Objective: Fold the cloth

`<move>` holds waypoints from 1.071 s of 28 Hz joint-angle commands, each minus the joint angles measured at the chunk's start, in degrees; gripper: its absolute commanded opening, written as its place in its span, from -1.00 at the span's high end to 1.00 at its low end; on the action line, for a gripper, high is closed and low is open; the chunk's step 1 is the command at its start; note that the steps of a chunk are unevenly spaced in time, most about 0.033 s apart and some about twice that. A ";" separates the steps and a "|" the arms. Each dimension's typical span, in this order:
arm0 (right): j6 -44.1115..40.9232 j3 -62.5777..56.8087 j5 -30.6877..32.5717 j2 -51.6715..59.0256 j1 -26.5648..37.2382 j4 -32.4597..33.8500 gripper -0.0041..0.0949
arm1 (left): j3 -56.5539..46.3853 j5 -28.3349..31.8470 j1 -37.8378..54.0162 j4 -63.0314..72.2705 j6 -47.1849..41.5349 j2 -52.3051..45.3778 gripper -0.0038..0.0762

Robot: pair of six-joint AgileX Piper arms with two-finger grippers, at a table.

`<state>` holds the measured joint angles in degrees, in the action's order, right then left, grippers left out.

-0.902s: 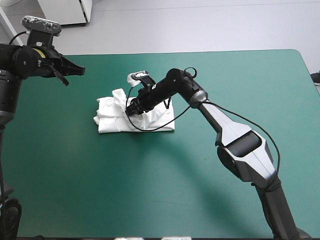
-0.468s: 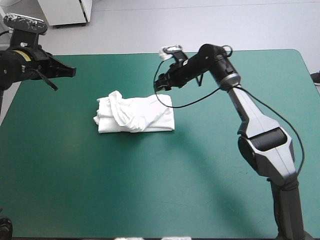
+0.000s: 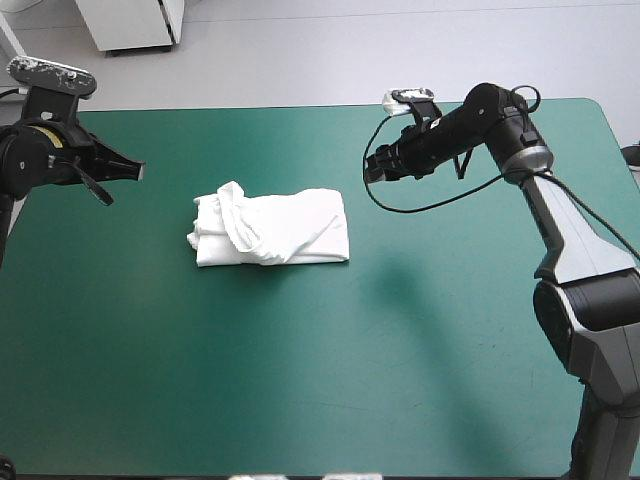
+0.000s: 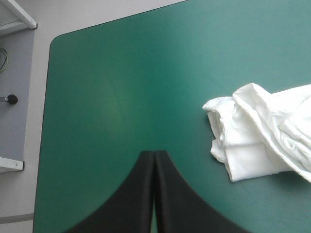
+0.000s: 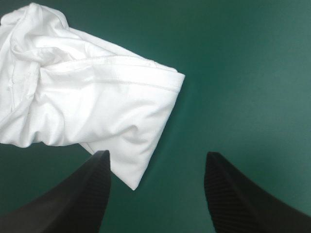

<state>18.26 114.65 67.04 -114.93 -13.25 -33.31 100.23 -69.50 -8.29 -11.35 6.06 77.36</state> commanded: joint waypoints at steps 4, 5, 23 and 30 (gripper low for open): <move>1.08 0.74 -2.30 -1.77 -0.51 -5.43 -0.20 | 1.21 1.96 0.03 -1.30 -0.55 -2.42 0.58; 1.08 0.74 -1.87 -2.73 -0.79 -5.88 -0.20 | 1.21 1.96 0.03 -1.33 -0.55 -2.42 0.50; 3.14 1.95 -4.72 -13.51 -6.82 -10.52 -0.20 | 1.21 2.71 0.03 -2.17 -0.76 -2.42 0.26; 3.14 2.05 -5.22 -15.24 -7.76 -10.76 0.32 | 1.21 2.24 0.03 -2.17 -0.99 -3.17 0.26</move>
<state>20.84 115.45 61.95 -132.50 -20.61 -42.19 100.23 -70.21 -8.29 -12.69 5.87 76.56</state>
